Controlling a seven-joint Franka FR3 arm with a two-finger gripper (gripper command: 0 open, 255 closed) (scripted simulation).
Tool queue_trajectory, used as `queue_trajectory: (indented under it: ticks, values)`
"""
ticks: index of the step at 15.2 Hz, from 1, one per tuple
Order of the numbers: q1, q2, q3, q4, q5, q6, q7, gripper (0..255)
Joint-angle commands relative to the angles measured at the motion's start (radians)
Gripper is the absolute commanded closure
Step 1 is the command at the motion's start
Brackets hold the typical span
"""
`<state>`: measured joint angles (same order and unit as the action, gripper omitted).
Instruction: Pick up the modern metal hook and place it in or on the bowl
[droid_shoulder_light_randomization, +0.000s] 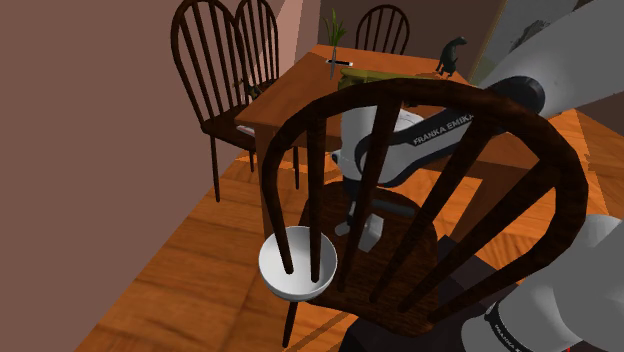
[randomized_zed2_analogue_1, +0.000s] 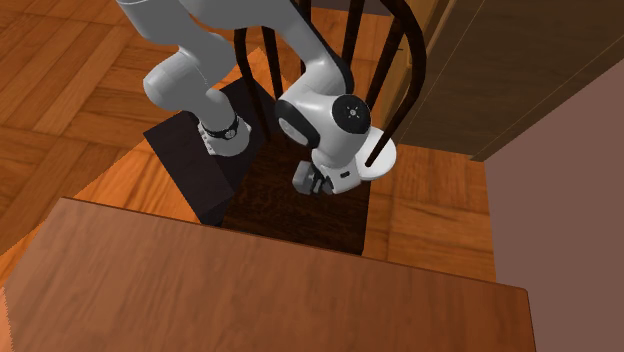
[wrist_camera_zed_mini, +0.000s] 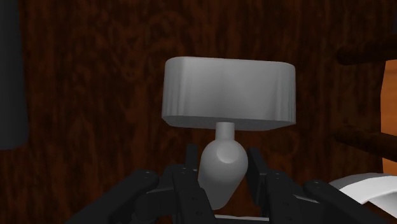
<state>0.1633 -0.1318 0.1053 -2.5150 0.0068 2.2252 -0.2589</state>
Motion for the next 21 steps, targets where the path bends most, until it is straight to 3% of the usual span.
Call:
queue_trajectory:
  ticks: [1,21]
  values:
    - [0.0,-0.022,-0.001,0.009,0.002,-0.031,-0.003,255]
    - [0.002,-0.167,-0.009,0.157,0.012,-0.323,-0.015,255]
